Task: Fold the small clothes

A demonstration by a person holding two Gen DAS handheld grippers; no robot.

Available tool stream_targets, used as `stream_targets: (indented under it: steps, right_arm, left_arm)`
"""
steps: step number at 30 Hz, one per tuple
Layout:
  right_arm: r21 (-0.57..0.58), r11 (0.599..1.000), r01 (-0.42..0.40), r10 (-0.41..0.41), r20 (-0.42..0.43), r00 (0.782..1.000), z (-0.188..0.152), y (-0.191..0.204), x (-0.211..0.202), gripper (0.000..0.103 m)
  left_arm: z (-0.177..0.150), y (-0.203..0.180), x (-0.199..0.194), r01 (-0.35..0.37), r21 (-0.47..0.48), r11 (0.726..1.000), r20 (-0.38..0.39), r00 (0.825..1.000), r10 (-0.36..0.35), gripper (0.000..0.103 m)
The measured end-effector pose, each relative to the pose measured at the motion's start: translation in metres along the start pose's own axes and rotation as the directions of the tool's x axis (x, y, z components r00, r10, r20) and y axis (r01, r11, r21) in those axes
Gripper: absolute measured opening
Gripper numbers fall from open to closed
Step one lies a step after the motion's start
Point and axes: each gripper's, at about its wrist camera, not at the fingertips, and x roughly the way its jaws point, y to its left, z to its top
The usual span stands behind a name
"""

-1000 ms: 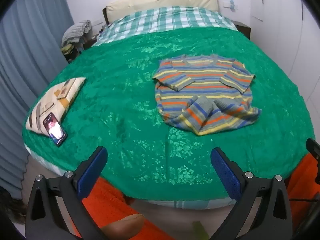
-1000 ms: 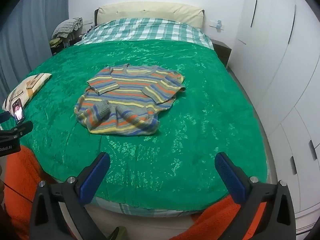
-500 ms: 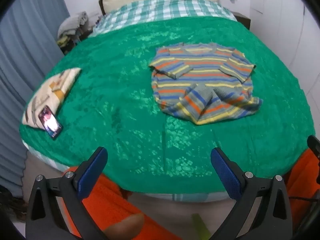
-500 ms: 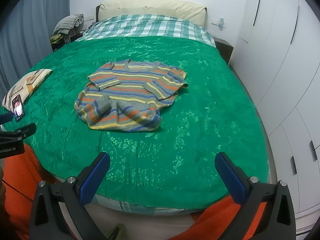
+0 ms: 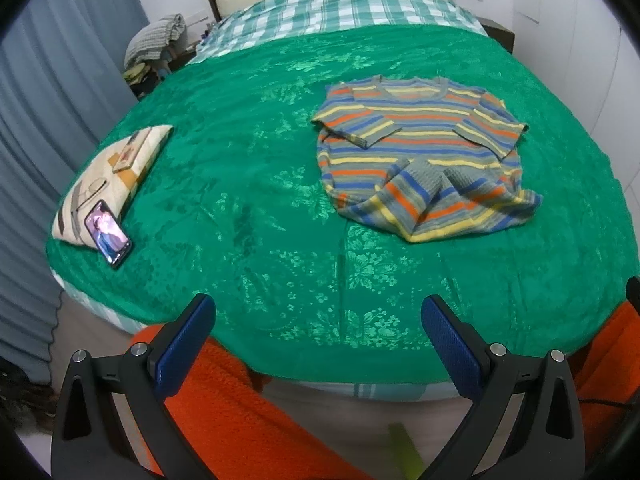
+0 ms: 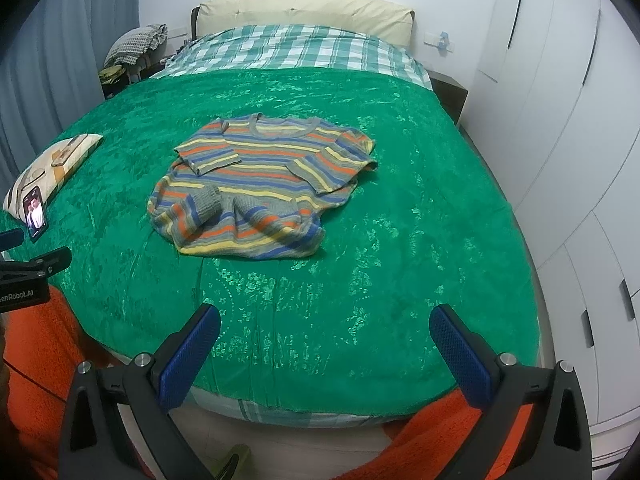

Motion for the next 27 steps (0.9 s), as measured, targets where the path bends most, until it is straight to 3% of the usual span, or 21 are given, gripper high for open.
stream_targets:
  steps: [23, 27]
  right_arm:
    - [-0.002, 1.000, 0.000, 0.000, -0.013, 1.000, -0.0009, 0.0033, 0.0049, 0.103]
    - [-0.001, 0.999, 0.041, -0.041, -0.020, 0.999, 0.0011, 0.0034, 0.0045, 0.103]
  left_arm:
    - [-0.0008, 0.0032, 0.0005, -0.014, -0.007, 1.000, -0.002, 1.000, 0.014, 0.103]
    - [-0.0013, 0.0034, -0.0003, -0.012, -0.007, 1.000, 0.001, 1.000, 0.012, 0.103]
